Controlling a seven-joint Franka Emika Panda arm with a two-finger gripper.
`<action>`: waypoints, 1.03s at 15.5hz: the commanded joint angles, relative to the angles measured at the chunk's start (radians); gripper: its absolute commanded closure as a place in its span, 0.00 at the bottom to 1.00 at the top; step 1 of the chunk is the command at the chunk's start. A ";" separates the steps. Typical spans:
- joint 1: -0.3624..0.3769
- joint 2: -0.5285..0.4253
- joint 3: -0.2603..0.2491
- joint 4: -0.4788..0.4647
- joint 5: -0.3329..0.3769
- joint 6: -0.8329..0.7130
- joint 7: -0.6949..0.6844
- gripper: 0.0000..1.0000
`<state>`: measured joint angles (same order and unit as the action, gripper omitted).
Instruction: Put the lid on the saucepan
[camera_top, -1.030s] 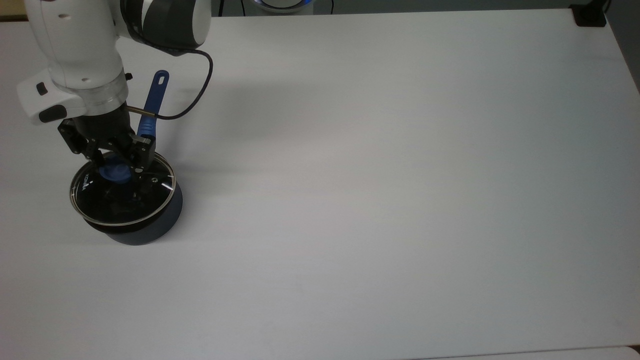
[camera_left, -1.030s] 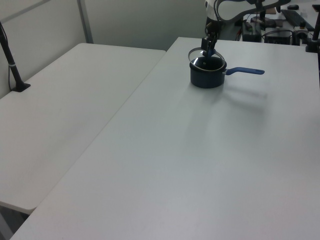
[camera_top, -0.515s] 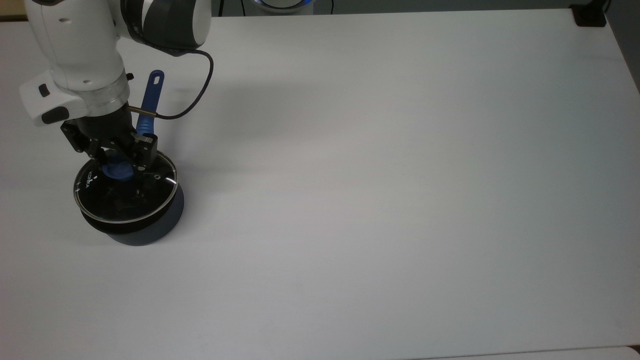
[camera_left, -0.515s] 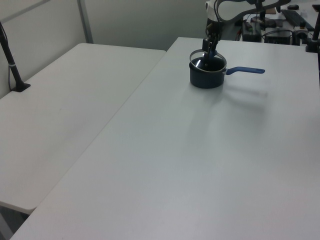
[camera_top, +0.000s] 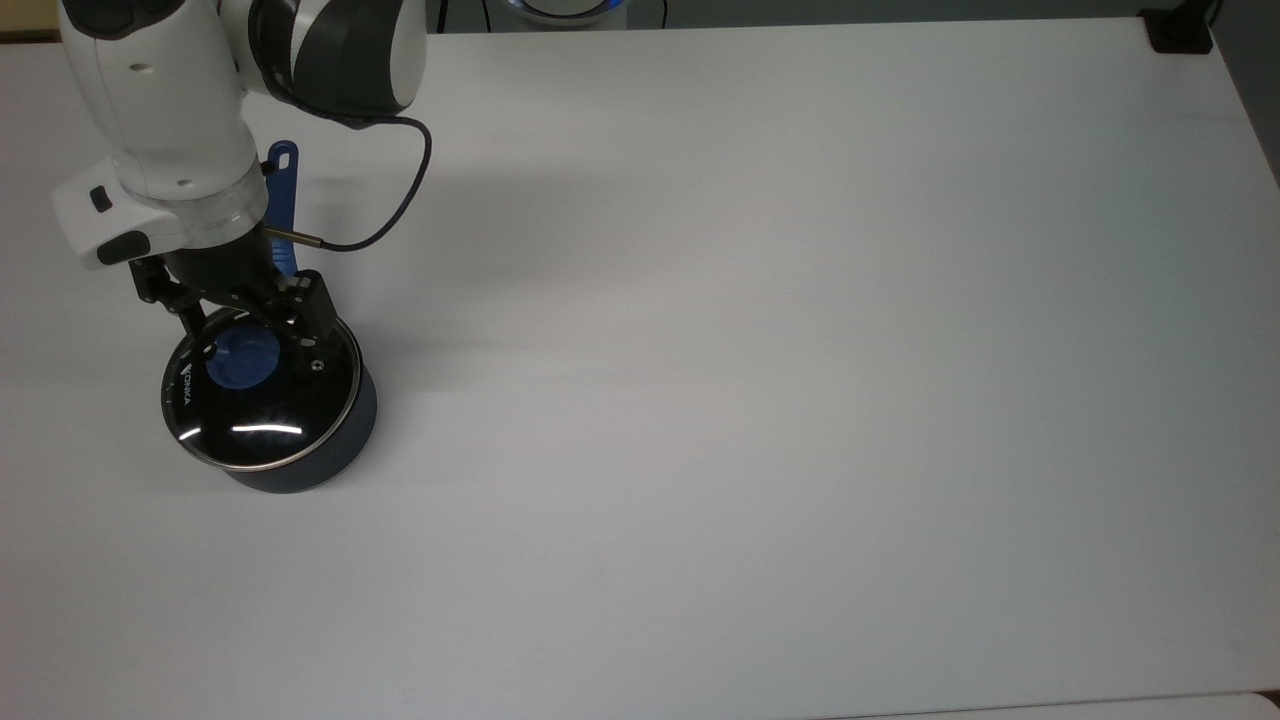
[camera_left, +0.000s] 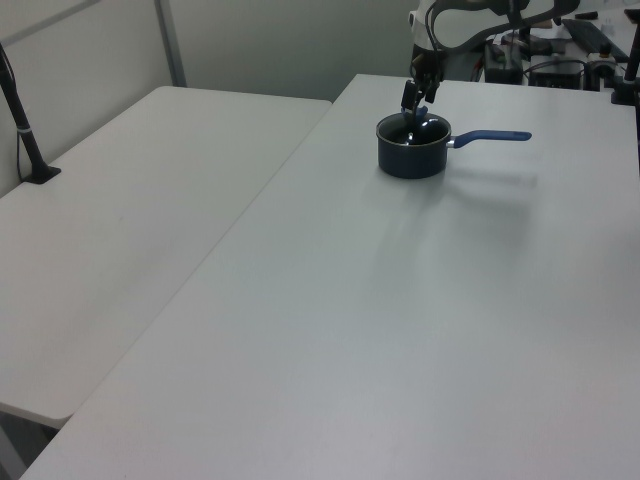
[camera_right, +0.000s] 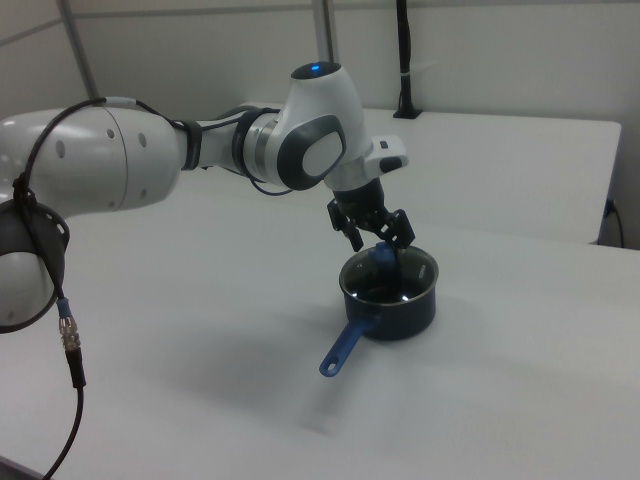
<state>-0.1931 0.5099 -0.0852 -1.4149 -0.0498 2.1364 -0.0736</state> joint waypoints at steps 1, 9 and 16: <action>0.011 -0.043 0.004 -0.004 0.004 -0.026 -0.008 0.00; 0.131 -0.281 0.018 -0.074 0.002 -0.323 0.066 0.00; 0.234 -0.442 0.018 -0.163 0.001 -0.487 0.139 0.00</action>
<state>0.0041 0.1539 -0.0559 -1.4766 -0.0497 1.6534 -0.0055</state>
